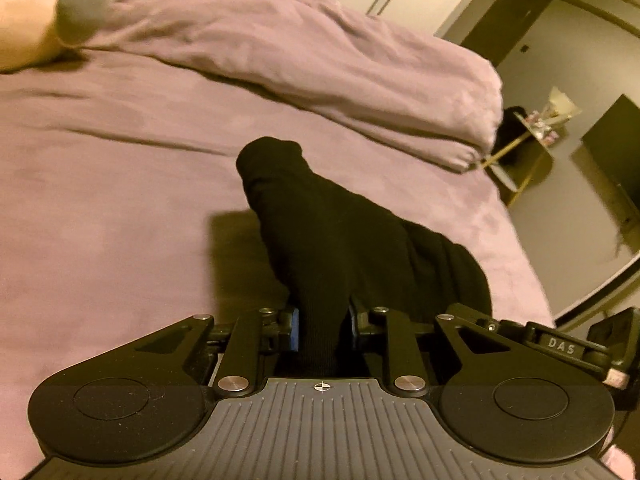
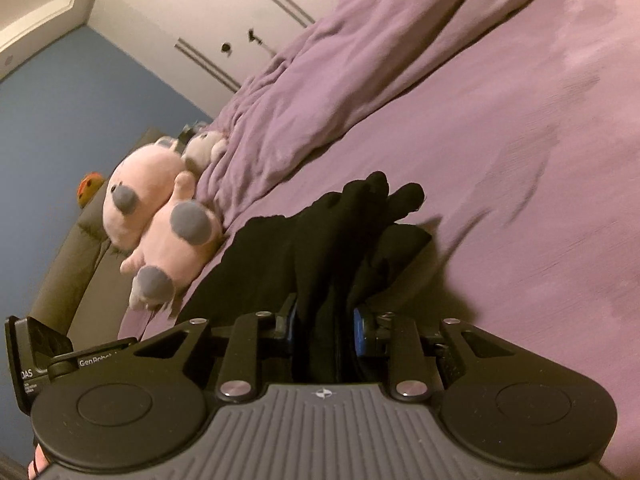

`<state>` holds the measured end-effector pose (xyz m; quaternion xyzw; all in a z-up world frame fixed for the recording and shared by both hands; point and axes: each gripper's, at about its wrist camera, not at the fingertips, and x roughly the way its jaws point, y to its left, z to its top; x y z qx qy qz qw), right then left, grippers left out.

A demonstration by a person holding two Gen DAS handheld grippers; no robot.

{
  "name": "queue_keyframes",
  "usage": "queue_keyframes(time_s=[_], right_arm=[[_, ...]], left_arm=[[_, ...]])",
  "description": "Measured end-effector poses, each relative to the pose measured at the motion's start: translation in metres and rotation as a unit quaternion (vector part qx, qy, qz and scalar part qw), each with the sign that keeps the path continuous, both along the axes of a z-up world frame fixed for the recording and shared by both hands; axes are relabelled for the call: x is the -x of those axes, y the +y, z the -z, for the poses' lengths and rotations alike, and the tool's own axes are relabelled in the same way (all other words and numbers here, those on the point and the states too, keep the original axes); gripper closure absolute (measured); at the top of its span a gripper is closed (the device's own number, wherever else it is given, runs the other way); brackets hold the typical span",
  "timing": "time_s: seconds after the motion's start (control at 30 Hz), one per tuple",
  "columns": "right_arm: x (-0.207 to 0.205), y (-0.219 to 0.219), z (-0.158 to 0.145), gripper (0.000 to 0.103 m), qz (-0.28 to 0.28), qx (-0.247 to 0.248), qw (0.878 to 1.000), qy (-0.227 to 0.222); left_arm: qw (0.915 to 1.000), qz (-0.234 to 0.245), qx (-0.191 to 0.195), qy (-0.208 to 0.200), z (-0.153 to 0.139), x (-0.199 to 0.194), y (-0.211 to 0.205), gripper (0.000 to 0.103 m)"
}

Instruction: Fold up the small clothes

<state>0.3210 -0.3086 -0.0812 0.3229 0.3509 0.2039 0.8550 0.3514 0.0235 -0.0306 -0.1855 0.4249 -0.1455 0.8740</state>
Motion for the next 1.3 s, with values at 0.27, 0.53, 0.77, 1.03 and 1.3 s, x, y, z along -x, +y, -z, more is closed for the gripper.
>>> queue_keyframes(time_s=[0.27,0.53,0.77,1.03,1.3], right_arm=[[0.003,0.069,0.013,0.078,-0.038,0.065,0.997,0.011],[0.006,0.084,0.008,0.076,-0.029,0.133,0.991,0.008],[0.008,0.091,0.012,0.058,0.007,0.193,0.981,0.013],[0.053,0.083,-0.005,0.062,0.104,0.233,0.967,-0.017],[0.106,0.109,0.017,0.067,0.032,0.238,0.971,-0.007]], left_arm=[[0.998,-0.029,-0.046,0.031,0.028,0.008,0.038,0.077],[0.9981,-0.031,-0.045,0.029,0.035,0.01,0.042,0.073],[0.9957,-0.043,-0.08,0.017,0.029,0.019,0.041,0.063],[0.994,-0.073,-0.081,-0.003,0.021,0.06,0.059,0.062],[0.9942,-0.087,-0.049,0.04,0.05,0.098,0.066,0.06]])
